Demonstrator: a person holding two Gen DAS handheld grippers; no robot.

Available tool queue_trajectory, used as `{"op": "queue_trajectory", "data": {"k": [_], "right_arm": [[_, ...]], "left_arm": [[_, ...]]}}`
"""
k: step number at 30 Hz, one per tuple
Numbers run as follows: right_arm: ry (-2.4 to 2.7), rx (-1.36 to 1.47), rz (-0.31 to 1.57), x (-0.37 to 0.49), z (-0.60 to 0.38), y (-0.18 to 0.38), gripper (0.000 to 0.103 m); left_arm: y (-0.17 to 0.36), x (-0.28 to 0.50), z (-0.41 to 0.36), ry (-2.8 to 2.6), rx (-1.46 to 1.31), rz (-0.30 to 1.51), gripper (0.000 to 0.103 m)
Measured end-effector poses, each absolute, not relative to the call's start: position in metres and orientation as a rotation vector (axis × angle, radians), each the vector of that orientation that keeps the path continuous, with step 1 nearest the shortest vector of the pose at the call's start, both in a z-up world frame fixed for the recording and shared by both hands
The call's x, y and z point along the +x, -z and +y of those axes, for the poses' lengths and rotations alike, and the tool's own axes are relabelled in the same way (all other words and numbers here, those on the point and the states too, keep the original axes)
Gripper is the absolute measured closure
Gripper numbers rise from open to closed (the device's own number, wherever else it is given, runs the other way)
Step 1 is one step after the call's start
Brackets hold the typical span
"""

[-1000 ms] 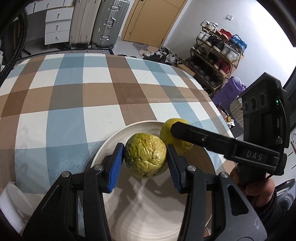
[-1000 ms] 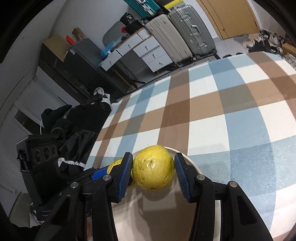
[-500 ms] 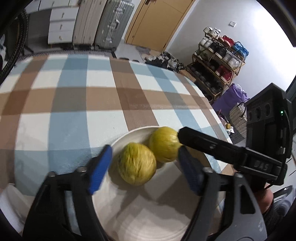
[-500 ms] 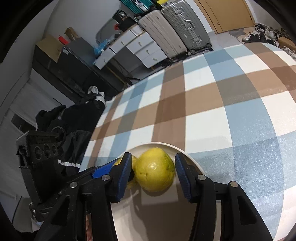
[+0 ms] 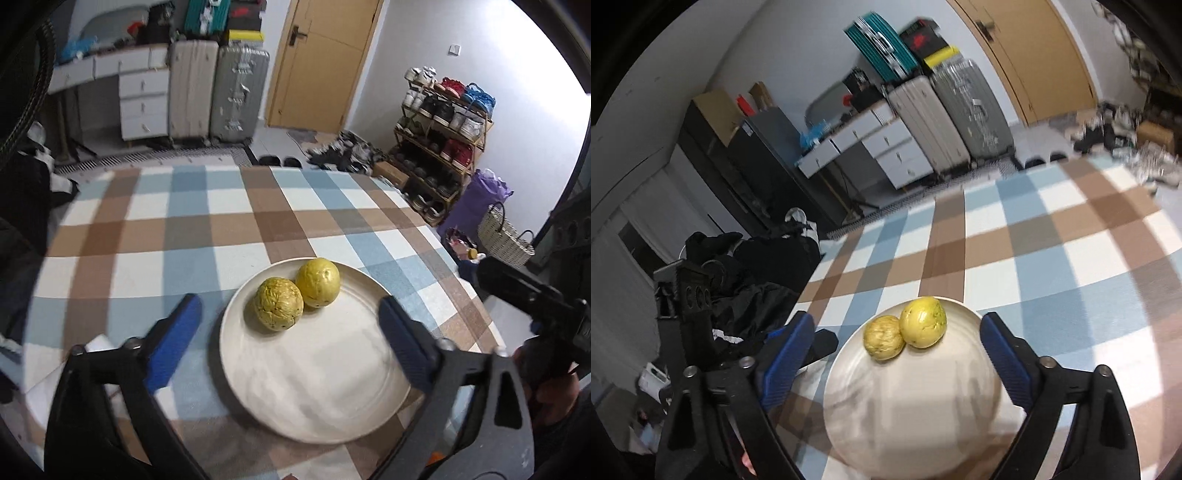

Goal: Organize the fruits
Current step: 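Lift both tools off the plate and move back toward the fruits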

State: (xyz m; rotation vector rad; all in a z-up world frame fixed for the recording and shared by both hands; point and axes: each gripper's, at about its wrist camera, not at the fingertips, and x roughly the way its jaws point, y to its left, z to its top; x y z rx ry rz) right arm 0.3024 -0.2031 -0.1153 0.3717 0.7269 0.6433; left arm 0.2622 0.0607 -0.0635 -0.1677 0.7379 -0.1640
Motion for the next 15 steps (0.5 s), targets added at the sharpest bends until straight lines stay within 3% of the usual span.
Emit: {"op": "queue_trajectory", "data": {"k": [15], "right_arm": [[-0.572, 0.207, 0.459, 0.174, -0.231, 0.057, 0.0]], "left_arm": [[0.007, 0.142, 0.048, 0.081, -0.11, 0.612, 0.001]]}}
